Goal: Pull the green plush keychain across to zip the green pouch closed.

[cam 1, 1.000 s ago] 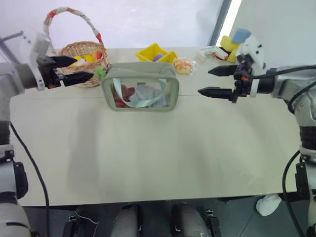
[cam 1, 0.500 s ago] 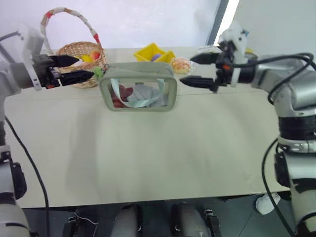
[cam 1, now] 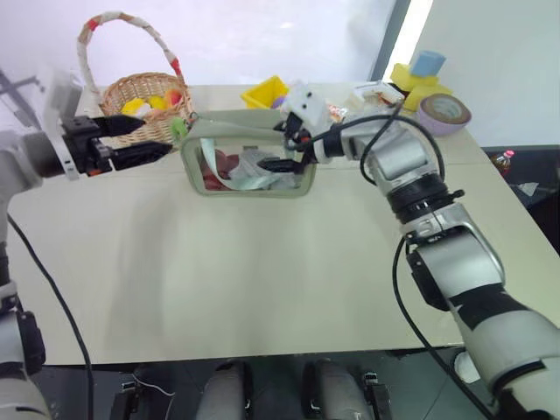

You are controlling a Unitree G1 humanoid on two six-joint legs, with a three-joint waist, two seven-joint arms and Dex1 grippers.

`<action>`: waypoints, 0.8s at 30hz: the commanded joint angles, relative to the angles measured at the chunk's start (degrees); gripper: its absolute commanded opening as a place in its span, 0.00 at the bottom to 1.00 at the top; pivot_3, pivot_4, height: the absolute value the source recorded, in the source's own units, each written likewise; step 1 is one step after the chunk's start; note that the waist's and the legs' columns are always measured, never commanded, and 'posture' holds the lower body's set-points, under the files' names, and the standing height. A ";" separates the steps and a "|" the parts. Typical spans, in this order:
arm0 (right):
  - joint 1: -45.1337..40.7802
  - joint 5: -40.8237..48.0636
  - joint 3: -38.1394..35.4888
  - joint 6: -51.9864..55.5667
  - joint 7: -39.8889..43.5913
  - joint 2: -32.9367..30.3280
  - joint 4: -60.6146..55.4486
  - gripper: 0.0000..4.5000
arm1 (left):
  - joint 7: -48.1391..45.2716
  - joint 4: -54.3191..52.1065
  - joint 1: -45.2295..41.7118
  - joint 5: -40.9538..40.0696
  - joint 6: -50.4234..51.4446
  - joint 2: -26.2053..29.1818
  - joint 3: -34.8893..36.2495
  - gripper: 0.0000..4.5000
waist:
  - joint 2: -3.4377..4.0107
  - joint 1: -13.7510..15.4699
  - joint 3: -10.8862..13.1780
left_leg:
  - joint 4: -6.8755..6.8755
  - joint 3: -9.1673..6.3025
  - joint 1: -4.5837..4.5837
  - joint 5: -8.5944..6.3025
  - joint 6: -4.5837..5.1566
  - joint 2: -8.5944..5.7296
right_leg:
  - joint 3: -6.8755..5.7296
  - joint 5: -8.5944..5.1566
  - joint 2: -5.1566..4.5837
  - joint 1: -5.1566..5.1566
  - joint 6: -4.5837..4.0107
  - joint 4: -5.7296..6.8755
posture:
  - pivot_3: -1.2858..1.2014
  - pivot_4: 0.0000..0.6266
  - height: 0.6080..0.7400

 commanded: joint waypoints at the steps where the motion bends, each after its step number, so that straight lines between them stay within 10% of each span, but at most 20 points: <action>1: -3.71 -0.21 -2.43 -2.17 0.99 0.81 0.52 0.89 | 2.53 -3.30 -0.52 -1.79 0.44 0.40 3.24 1.00 | 0.00 -0.12 0.00 | 0.00 0.00 0.00 0.00 0.00 0.00 | 0.00 0.00 0.00 0.00 0.00 0.00 | 0.52 0.24 0.99; 9: -2.73 -3.25 -1.86 -6.25 3.03 0.06 -1.50 0.01 | 4.21 -2.38 -1.53 -1.05 -1.53 -0.26 1.65 1.00 | 0.00 -0.15 0.00 | -0.02 0.03 0.03 0.00 -0.01 0.00 | 0.01 0.00 0.01 0.00 0.00 0.00 | 0.52 0.24 0.99; 24: 5.99 1.33 -5.67 1.09 11.30 -5.94 -23.06 0.00 | 2.83 1.68 -1.69 0.56 -5.58 3.03 1.22 1.00 | 0.00 -0.05 0.02 | -0.01 0.02 0.02 0.00 -0.01 0.01 | 0.00 0.00 0.01 -0.01 0.00 0.00 | 0.52 0.24 0.99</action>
